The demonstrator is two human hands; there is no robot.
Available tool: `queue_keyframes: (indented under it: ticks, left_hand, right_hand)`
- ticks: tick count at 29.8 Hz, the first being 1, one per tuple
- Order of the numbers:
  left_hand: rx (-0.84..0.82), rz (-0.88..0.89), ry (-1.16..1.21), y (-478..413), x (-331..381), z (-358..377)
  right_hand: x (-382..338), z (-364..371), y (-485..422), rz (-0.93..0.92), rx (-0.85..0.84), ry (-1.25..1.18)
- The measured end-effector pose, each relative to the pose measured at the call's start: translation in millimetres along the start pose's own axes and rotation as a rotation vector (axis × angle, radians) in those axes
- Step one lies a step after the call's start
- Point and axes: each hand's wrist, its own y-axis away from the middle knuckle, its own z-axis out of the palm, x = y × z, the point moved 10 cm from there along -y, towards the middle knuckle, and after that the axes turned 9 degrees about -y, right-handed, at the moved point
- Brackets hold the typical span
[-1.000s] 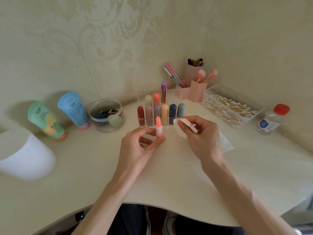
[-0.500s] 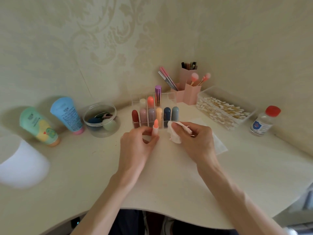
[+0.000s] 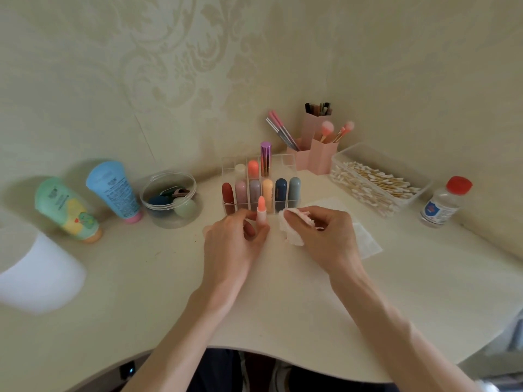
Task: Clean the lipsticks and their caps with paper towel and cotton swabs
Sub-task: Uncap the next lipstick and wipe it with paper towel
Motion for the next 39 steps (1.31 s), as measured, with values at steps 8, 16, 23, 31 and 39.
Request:
queue_keyframes:
  ticks: [8, 16, 23, 31, 39]
  left_hand:
    - [-0.034, 0.025, -0.028, 1, 1, 2]
    - [0.07, 0.095, -0.039, 14, -9, -36]
    - [0.103, 0.225, -0.249, 9, -33, -66]
    - [0.0, 0.213, -0.17, 6, -48, -46]
    - [-0.211, -0.211, 0.787, 16, -59, -35]
  right_hand:
    - [-1, 8, 1, -0.025, -0.071, 0.111]
    - [-3, 13, 0, -0.105, -0.132, 0.195]
    - [-9, 39, 11, -0.234, -0.266, 0.277]
    - [-9, 44, 13, -0.304, -0.293, 0.295]
    - [-32, 56, 31, -0.425, -0.393, 0.089]
